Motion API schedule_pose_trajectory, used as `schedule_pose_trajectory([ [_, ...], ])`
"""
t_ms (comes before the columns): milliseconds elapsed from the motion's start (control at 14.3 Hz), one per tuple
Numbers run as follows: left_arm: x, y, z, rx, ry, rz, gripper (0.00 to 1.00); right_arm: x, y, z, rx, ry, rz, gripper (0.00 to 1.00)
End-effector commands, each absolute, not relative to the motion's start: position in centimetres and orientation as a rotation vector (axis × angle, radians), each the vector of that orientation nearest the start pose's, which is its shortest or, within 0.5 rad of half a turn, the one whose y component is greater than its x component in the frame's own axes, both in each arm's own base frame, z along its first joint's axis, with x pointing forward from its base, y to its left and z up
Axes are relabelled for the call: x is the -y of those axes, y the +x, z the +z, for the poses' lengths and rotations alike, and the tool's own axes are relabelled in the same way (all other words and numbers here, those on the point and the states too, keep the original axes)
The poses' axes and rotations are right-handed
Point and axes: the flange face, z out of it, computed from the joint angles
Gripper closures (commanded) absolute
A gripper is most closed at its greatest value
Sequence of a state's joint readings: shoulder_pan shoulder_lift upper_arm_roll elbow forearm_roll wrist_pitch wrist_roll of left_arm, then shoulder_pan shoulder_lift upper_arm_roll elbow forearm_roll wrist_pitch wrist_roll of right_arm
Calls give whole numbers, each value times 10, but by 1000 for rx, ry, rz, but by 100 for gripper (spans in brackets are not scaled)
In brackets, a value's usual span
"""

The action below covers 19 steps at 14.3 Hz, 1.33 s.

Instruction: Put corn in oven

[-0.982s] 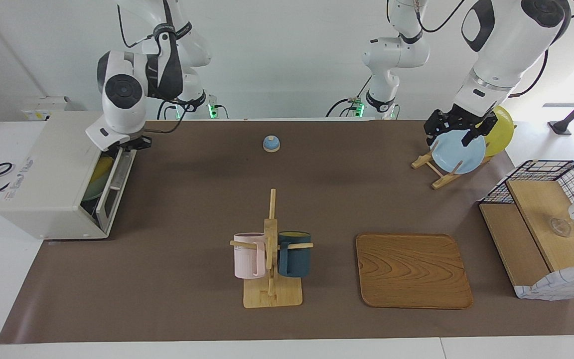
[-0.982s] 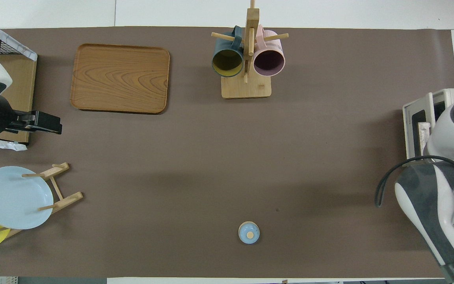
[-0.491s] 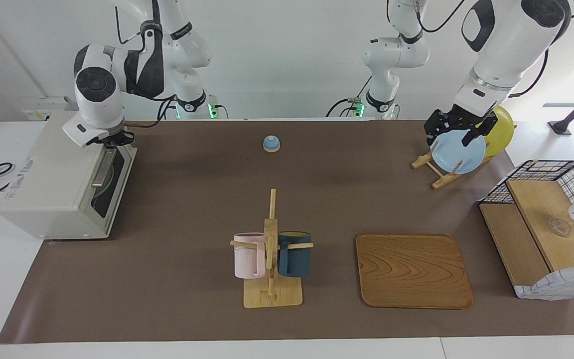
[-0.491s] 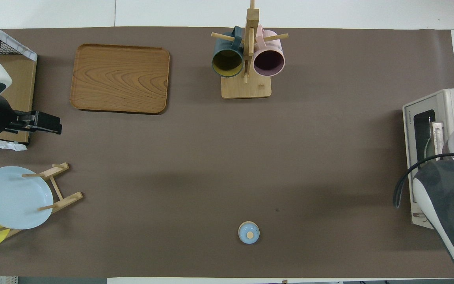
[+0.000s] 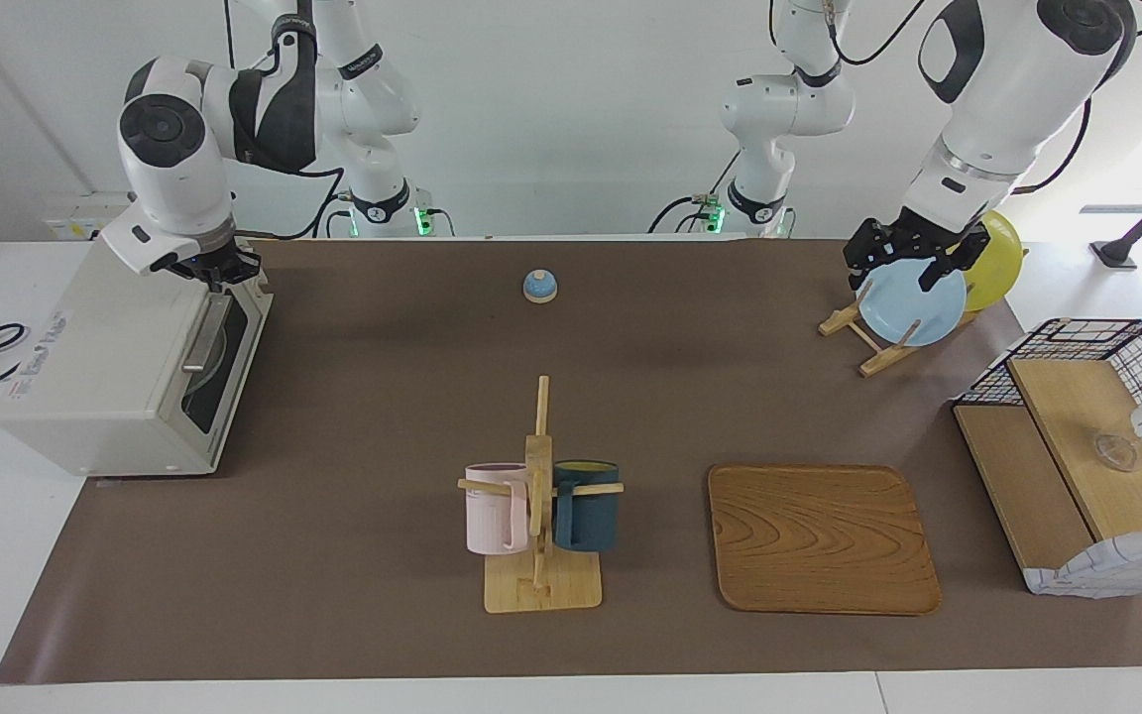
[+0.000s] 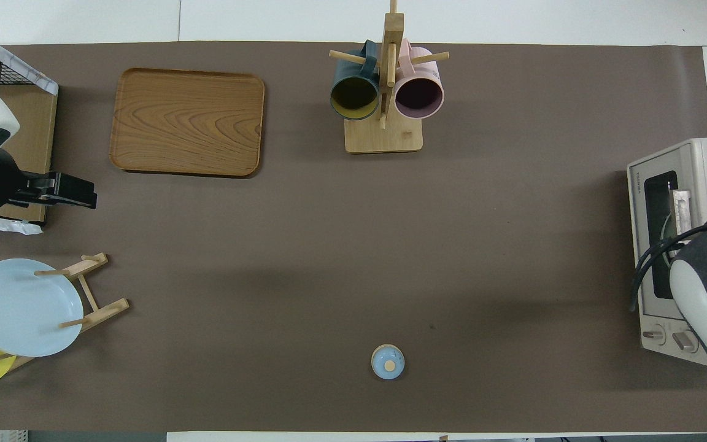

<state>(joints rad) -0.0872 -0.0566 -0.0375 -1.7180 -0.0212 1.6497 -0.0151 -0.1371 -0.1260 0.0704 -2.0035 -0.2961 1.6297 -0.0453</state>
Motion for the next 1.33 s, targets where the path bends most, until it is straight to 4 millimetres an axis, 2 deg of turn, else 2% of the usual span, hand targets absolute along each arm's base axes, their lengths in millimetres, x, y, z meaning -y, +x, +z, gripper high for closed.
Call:
schedule_pose_trajectory([
  [0,67,533,597,-152,-3153,14,0,47,500,535,46,-3299,431,85],
  [70,67,533,597,-152,-3153,14,0,44,505,551,32,-3256,418,61],
  [140,67,533,597,-152,-3153,14,0,39,508,568,13,-3199,379,1],
  [351,67,533,597,-152,-3153,14,0,27,510,602,29,-3174,335,0],
  [561,67,533,597,-152,-3153,14,0,0,519,613,97,-3166,319,0],
  [631,67,533,597,-152,-3153,14,0,-4,520,619,86,-3159,298,0],
  [701,67,533,597,-152,-3153,14,0,1,522,624,67,-3161,274,0],
  [771,67,533,597,-152,-3153,14,0,1,529,614,68,-3155,287,0],
  [841,67,533,597,-152,-3153,14,0,-2,530,613,75,-3154,292,0],
  [912,67,533,597,-152,-3153,14,0,-14,530,614,92,-3157,289,0],
  [1122,67,533,597,-152,-3153,14,0,-14,533,623,27,-3166,245,0],
  [1262,67,533,597,-152,-3153,14,0,-14,533,622,27,-3164,247,0],
])
